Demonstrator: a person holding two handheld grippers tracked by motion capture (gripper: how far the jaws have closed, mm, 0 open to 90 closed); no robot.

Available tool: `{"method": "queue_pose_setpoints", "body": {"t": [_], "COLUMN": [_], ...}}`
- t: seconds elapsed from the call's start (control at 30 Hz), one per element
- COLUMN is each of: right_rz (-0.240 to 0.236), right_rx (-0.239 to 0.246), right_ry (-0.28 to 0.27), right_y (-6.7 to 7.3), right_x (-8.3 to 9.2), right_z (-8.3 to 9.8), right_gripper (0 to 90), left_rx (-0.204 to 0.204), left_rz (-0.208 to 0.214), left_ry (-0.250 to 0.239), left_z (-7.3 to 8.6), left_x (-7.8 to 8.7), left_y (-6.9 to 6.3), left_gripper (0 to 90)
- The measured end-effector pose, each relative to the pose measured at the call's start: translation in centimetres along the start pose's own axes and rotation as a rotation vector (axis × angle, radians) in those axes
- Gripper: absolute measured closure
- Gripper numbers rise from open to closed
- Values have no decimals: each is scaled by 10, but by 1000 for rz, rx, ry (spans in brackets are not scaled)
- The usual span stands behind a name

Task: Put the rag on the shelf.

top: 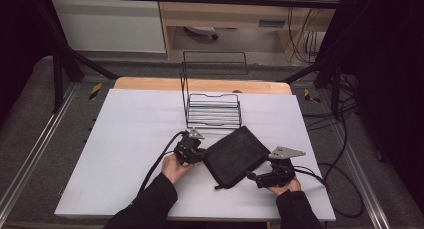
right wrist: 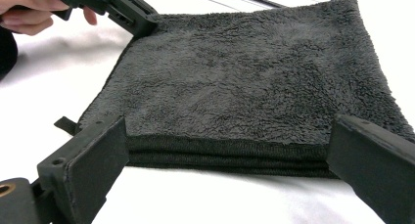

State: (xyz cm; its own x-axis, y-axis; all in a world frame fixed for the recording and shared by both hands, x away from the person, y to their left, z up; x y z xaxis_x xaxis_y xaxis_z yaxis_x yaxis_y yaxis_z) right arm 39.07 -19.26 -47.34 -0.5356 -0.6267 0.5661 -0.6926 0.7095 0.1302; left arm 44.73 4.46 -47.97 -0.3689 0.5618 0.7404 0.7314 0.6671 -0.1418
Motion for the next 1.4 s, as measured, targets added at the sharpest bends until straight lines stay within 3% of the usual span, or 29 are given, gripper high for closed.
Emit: {"method": "queue_pose_setpoints", "body": {"t": [0.23,0.53,0.93,1.4], "right_rz": [-8,-11,-4,-3], "right_rx": [-1,-1,-7,-21], "right_ry": [-5,-7,-3,-6], "right_y": [1,3,3,3], "right_x": [1,1,1,0], "right_z": [0,-1,-1,-1], "right_gripper": [32,34,34,35], "left_rx": [3,-8,-1,48], "left_rz": [23,61,58,38], "left_ry": [33,68,70,53], "left_z": [3,21,47,84], "left_x": [10,26,49,80], "left_y": [-5,-16,-29,-37], "left_gripper": [809,810,811,804]}}
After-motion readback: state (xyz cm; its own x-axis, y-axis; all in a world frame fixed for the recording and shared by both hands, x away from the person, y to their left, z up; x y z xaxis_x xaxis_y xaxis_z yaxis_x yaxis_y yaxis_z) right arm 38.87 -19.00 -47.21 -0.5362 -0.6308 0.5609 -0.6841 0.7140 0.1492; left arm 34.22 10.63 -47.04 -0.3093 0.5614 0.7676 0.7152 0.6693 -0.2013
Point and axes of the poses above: each handheld gripper's, and its own axes: x roughly backward along the jaws, z roughly out of its underside, y roughly to its left, the point moved 6 cm from there along -x, roughly forward along the jaws, and after that the axes turned 1 degree about x, right-handed, at the moved point
